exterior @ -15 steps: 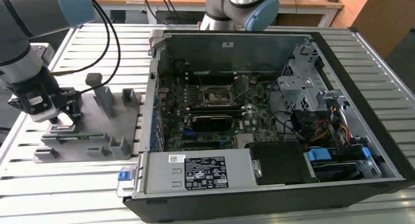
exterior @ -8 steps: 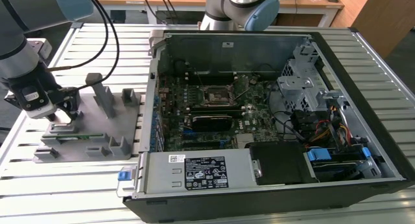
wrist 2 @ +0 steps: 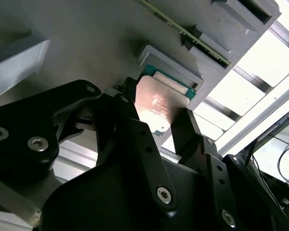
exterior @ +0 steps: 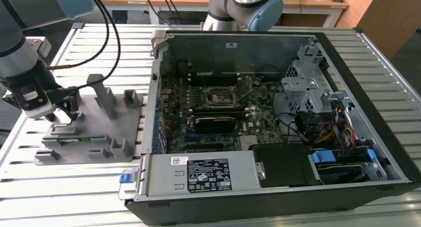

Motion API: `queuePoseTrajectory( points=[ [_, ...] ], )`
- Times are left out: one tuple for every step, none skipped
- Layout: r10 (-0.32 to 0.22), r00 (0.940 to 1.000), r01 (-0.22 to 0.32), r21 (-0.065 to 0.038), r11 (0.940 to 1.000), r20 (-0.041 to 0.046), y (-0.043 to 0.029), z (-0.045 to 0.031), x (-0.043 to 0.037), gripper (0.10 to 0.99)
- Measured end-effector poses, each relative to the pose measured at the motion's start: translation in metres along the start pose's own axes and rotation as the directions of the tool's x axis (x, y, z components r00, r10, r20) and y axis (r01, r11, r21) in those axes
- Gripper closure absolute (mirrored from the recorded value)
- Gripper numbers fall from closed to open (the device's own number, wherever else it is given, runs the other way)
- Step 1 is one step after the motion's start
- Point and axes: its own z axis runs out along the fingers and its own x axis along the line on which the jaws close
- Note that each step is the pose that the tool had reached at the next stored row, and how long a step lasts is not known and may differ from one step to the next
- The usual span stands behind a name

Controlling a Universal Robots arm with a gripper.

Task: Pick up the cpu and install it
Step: 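Pick up the cpu and move it towards the insertion slot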

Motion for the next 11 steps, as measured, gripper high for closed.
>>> queuePoseTrajectory(
  points=[
    [0.0,1.0,0.0,0.0,1.0,-0.0002,0.0,-0.0001,0.0,0.549],
    [0.0,1.0,0.0,0.0,1.0,-0.0004,0.0001,-0.0003,0.0,0.549],
    [0.0,1.0,0.0,0.0,1.0,-0.0005,0.0002,-0.0003,0.0,0.549],
    [0.0,1.0,0.0,0.0,1.0,-0.0007,0.0002,-0.0009,0.0001,0.549],
    [0.0,1.0,0.0,0.0,1.0,-0.0007,0.0002,-0.0017,0.0001,0.549],
    [0.0,1.0,0.0,0.0,1.0,-0.0004,0.0004,-0.0027,0.0001,0.549],
    [0.0,1.0,0.0,0.0,1.0,-0.0005,0.0004,-0.0041,0.0001,0.549],
    [0.0,1.0,0.0,0.0,1.0,-0.0004,0.0005,-0.0054,0.0002,0.549],
    [0.0,1.0,0.0,0.0,1.0,-0.0003,0.0005,-0.0065,0.0002,0.549],
    [0.0,1.0,0.0,0.0,1.0,-0.0003,0.0006,-0.0073,0.0002,0.549],
    [0.0,1.0,0.0,0.0,1.0,-0.0002,0.0006,-0.0078,0.0002,0.549]
  ],
)
